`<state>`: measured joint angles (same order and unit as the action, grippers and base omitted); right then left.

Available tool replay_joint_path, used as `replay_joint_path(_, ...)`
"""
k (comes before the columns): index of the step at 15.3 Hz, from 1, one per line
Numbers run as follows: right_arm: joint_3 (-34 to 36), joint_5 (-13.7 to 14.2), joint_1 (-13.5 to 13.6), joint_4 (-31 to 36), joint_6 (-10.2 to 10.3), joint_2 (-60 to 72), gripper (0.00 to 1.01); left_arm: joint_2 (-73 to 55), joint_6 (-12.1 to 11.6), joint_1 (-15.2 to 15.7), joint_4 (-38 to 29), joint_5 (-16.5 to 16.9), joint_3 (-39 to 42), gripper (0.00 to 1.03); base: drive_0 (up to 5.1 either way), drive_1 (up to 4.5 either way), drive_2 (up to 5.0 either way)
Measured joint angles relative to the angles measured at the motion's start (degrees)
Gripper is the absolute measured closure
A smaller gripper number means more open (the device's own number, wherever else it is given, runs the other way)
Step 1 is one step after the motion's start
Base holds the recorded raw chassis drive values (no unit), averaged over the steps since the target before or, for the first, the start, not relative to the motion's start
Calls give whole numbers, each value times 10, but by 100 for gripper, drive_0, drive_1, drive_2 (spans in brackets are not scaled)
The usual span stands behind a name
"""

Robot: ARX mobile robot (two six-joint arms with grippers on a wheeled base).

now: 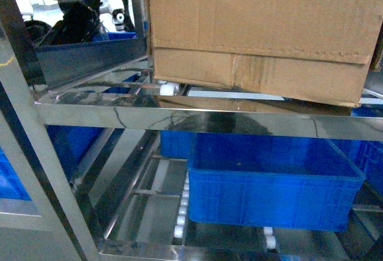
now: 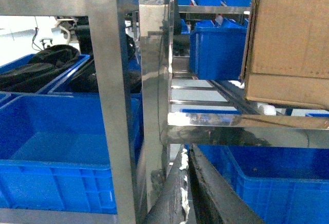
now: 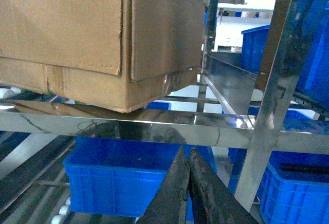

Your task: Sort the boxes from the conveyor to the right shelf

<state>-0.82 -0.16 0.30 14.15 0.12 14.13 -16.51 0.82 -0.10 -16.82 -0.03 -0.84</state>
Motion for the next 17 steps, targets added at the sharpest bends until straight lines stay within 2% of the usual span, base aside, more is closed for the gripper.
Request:
replay_joint_path(4,0,0,0,-41,0,-42,99,49,0,0,51,0,0,101,0,0,0)
replay_joint_path(6,0,0,0,-139,0,-108,99,63,0,0,66,0,0,101,0,0,0)
replay_joint_path(9,-1,0,0,-132,0,-138,99,78,0,0,86,0,0,101,0,0,0)
replay_joint_path(10,0,0,0,-144,0,-139,99,123,0,0,156,2,0,101,0,0,0)
replay_joint_path(11,0,1,0,-146,0,-138,99,159,0,0,161,0,-1,101,0,0,0)
replay_joint_path(17,0,1,0,-144,0,-139,99,159,0,0,170,0,0,101,0,0,0)
